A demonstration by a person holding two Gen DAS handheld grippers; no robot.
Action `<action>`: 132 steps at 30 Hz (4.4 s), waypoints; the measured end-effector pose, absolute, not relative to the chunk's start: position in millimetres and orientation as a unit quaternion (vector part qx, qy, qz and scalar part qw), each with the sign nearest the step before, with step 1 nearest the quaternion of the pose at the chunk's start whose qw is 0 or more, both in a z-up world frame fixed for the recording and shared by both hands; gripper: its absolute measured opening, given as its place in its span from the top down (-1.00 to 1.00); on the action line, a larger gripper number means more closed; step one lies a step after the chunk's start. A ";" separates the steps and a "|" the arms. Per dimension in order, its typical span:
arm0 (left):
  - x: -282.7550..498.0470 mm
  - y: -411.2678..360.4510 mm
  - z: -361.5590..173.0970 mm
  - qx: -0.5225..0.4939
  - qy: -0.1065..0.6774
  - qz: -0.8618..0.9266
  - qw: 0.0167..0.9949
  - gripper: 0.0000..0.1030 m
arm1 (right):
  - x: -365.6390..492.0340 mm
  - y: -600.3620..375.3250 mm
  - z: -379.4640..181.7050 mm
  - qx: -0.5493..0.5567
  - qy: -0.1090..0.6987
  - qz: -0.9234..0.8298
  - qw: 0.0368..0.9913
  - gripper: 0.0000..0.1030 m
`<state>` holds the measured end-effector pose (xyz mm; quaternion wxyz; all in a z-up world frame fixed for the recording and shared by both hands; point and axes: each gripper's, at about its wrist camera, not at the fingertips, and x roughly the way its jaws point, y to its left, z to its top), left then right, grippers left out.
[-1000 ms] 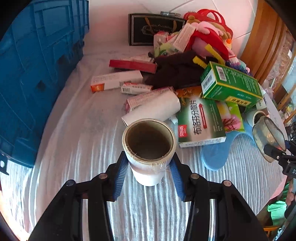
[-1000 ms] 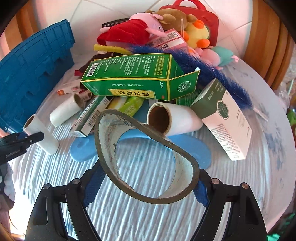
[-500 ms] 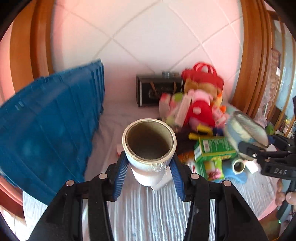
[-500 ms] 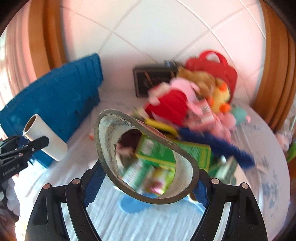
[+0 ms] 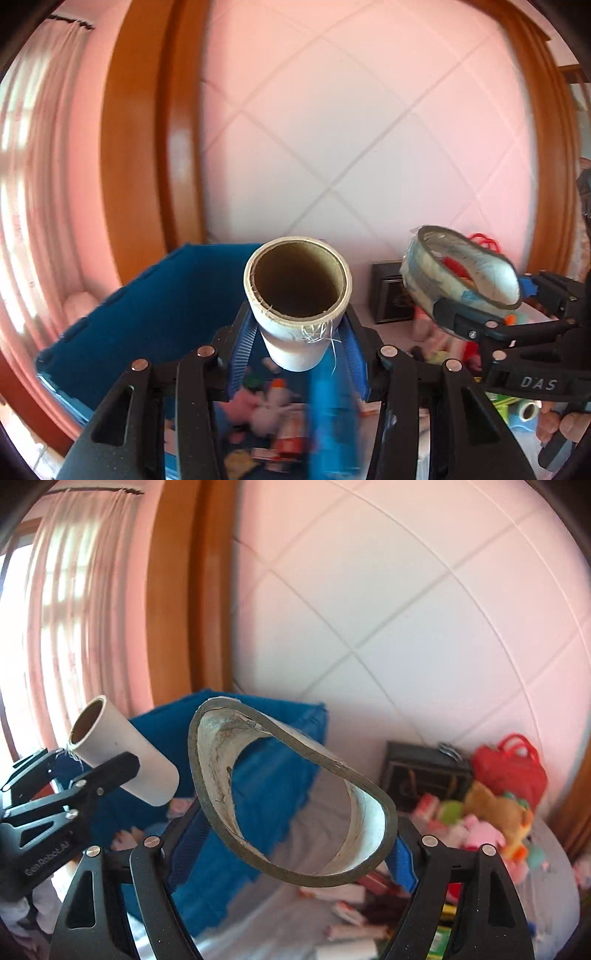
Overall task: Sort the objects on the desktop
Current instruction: 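Carry the paper roll and tape roll into the crate and release both, then move both open tools back toward the pile on the table, then grasp a white paper roll with the left tool while the right tool grasps the green medicine box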
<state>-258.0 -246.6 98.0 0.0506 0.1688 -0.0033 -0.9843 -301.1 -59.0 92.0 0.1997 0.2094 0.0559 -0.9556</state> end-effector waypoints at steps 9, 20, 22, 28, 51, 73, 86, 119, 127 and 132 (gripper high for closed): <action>-310.6 -366.5 60.5 0.270 0.014 -0.955 0.118 0.13 | -362.8 -209.4 66.7 0.308 0.068 -0.921 0.227 -0.62; -323.4 -408.2 42.5 0.314 0.032 -0.944 0.097 0.11 | -366.7 -258.6 48.8 0.353 0.127 -0.911 0.170 -0.62; -315.1 -404.0 42.5 0.310 0.026 -0.946 0.094 0.08 | -361.0 -267.9 48.7 0.354 0.138 -0.910 0.169 -0.62; -300.1 -402.2 45.2 0.292 0.026 -0.951 0.099 -0.26 | -352.8 -273.7 46.5 0.339 0.162 -0.913 0.162 -0.66; -232.4 -375.2 69.2 0.213 0.052 -0.973 0.074 -0.29 | -266.6 -194.4 75.7 0.208 0.092 -0.961 0.153 -1.00; -271.9 -105.4 8.2 0.273 0.006 -0.948 -0.165 -0.29 | -198.4 179.4 -26.4 0.298 -0.131 -0.942 -0.082 -1.00; -348.5 -34.8 -161.2 0.446 -0.061 -0.880 -0.152 -0.29 | -232.3 231.2 -131.9 0.454 -0.099 -0.882 -0.081 -0.97; -350.5 -91.0 -246.0 0.516 0.015 -0.848 -0.118 0.05 | -315.9 100.3 -225.8 0.538 -0.048 -0.840 0.046 0.08; -350.2 -81.1 -248.2 0.514 0.010 -0.846 -0.141 0.05 | -320.1 93.0 -240.2 0.550 -0.102 -0.824 0.086 0.02; -343.9 -88.4 -248.2 0.519 0.026 -0.844 -0.133 0.07 | -322.6 78.6 -251.1 0.562 -0.114 -0.816 0.075 -0.47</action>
